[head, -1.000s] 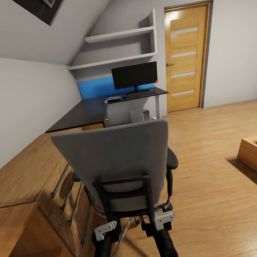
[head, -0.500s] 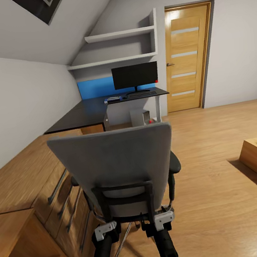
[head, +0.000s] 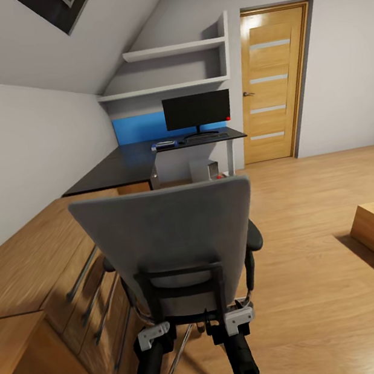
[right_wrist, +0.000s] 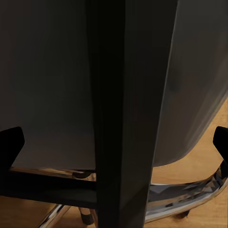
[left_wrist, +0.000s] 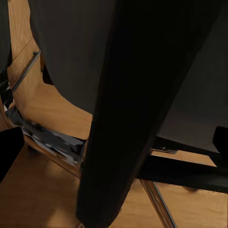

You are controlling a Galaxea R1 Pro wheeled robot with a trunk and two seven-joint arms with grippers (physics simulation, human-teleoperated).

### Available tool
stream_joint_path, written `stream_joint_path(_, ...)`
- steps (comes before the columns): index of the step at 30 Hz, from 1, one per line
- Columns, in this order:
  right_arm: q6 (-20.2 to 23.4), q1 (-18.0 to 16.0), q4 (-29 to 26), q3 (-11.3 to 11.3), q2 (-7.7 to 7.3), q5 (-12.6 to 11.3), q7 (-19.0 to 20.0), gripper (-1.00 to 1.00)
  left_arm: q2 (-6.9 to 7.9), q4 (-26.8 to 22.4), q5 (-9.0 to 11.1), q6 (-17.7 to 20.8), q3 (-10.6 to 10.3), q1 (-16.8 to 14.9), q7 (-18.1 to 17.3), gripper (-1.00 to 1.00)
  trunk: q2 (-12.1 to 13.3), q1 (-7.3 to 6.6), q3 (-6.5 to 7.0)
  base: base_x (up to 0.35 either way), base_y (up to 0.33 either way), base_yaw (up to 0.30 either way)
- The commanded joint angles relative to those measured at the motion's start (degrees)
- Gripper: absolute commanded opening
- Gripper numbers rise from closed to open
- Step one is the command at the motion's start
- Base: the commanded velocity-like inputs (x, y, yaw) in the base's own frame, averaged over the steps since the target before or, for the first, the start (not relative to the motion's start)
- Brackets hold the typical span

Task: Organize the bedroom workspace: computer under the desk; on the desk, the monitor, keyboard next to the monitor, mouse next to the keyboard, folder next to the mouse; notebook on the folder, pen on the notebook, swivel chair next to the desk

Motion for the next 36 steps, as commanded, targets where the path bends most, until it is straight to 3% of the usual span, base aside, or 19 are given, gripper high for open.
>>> stream_joint_path(1, -0.4, -0.1, 0.0, 0.2, -0.03, -0.6, -0.3, 1.00, 0.04, 0.0, 0.4, -0.2, -0.2, 0.0, 0.3, 1.00, 0.0, 0.01, -0.05, 0.168, -0.005, 0.000)
stream_joint_path(12, -0.4, -0.1, 0.0, 0.2, -0.03, -0.6, -0.3, 1.00, 0.05, 0.0, 0.4, -0.2, -0.3, 0.0, 0.3, 1.00, 0.0, 0.01, -0.05, 0.189, -0.127, 0.000)
stream_joint_path(27, -0.4, -0.1, 0.0, 0.2, -0.03, -0.6, -0.3, 1.00, 0.05, 0.0, 0.4, -0.2, -0.3, 0.0, 0.3, 1.00, 0.0, 0.01, -0.05, 0.015, -0.033, 0.000)
stream_joint_path(36, -0.4, -0.1, 0.1, 0.2, -0.03, -0.7, -0.3, 1.00, 0.07, 0.0, 0.4, -0.2, -0.3, 0.0, 0.3, 1.00, 0.0, 0.01, -0.05, 0.000, -0.244, 0.000)
